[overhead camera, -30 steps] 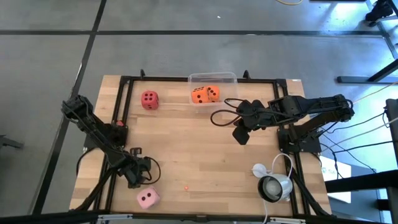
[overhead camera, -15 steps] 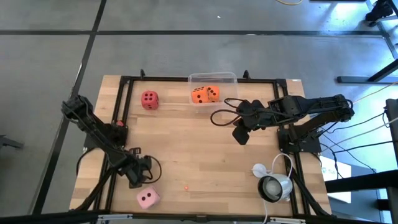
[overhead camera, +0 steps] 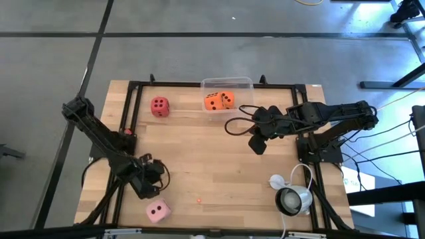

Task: Pick & Place Dice
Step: Put the small blue dice into the transparent bin

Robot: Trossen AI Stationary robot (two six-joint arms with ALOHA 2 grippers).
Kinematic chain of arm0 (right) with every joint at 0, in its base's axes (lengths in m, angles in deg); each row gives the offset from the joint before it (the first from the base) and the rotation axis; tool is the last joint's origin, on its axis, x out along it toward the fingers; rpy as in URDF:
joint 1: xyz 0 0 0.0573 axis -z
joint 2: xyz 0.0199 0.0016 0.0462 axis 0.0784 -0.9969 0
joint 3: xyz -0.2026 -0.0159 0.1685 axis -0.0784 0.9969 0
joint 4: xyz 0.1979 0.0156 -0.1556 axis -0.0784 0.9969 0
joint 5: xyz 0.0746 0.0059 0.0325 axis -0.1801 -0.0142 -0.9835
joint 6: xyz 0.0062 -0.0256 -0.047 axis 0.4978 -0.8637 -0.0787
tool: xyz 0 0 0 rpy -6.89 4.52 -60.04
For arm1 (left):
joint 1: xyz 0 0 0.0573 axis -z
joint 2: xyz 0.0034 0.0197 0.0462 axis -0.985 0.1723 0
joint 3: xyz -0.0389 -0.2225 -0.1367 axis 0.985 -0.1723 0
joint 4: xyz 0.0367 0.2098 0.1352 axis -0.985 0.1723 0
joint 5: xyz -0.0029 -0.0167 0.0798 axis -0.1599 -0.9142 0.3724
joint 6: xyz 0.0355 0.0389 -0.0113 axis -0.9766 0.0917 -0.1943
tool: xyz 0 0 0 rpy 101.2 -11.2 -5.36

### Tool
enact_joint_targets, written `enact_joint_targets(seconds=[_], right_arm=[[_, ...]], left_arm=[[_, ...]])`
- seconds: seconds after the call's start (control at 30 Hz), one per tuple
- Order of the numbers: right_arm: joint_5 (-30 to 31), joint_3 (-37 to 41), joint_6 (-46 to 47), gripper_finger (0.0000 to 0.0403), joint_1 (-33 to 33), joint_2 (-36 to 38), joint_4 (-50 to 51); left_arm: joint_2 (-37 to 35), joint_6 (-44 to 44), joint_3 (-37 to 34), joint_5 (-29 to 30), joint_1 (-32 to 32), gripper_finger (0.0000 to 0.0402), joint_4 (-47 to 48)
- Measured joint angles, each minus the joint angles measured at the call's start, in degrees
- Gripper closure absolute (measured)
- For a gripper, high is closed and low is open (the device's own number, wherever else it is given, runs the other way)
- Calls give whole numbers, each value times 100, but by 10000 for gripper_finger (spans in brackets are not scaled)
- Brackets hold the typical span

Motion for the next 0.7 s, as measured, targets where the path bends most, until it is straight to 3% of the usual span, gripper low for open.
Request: enact_joint_targets(seconds=[0.23, 0.4, 0.5, 0.7], right_arm=[[97, 0, 277, 389, -2, 0, 2], [149, 0, 279, 389, -14, 0, 0], [418, 0, 289, 389, -11, 0, -1], [807, 0, 427, 389, -10, 0, -6]], left_arm=[[-987, -313, 6, 1369, -735, 392, -44], [-1858, -1908, 9, 1646, -2016, 392, -929], [-2200, -3030, 13, 1113, -3118, 392, -1709], [-2122, -4304, 17, -900, -5446, 392, -3257]])
